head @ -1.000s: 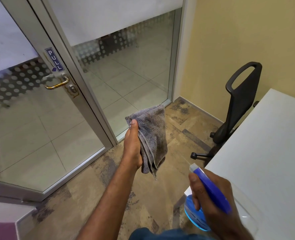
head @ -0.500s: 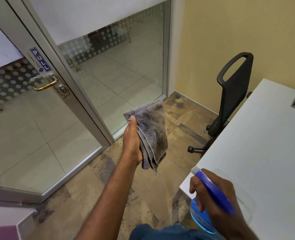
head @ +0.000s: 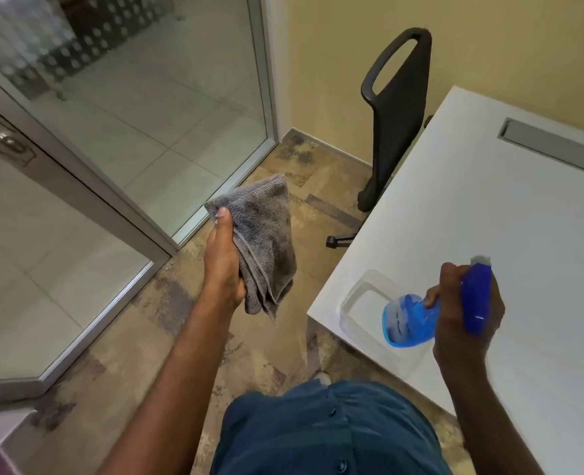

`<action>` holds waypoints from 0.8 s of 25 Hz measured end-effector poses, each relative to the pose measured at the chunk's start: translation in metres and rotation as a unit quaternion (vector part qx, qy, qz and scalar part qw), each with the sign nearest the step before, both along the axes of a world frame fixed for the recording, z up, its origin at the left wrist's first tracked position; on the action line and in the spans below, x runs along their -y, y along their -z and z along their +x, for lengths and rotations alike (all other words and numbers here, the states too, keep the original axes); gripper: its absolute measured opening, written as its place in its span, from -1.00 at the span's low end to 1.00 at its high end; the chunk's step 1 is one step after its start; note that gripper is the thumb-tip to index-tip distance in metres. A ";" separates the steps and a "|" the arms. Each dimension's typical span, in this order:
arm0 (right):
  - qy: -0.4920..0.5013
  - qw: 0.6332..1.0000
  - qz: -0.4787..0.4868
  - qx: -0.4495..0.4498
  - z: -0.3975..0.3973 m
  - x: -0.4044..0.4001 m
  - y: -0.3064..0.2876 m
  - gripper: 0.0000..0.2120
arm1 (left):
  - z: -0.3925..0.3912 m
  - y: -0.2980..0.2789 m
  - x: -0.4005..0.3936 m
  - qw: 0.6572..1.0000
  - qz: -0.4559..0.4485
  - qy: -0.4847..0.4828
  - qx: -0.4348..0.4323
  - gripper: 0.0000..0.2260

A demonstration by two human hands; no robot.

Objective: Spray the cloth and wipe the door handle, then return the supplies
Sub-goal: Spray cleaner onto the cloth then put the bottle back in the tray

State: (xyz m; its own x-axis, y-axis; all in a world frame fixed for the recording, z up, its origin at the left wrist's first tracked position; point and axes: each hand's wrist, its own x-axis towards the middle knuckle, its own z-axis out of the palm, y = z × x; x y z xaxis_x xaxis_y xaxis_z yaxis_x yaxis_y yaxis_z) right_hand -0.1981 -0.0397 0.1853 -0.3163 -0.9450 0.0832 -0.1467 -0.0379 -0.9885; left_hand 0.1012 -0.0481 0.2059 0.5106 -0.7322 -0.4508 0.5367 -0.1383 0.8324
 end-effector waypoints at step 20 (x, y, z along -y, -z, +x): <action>0.073 0.994 0.085 0.001 -0.039 0.011 0.159 -0.49 | -0.073 0.008 0.010 0.994 0.043 0.099 0.023 -0.75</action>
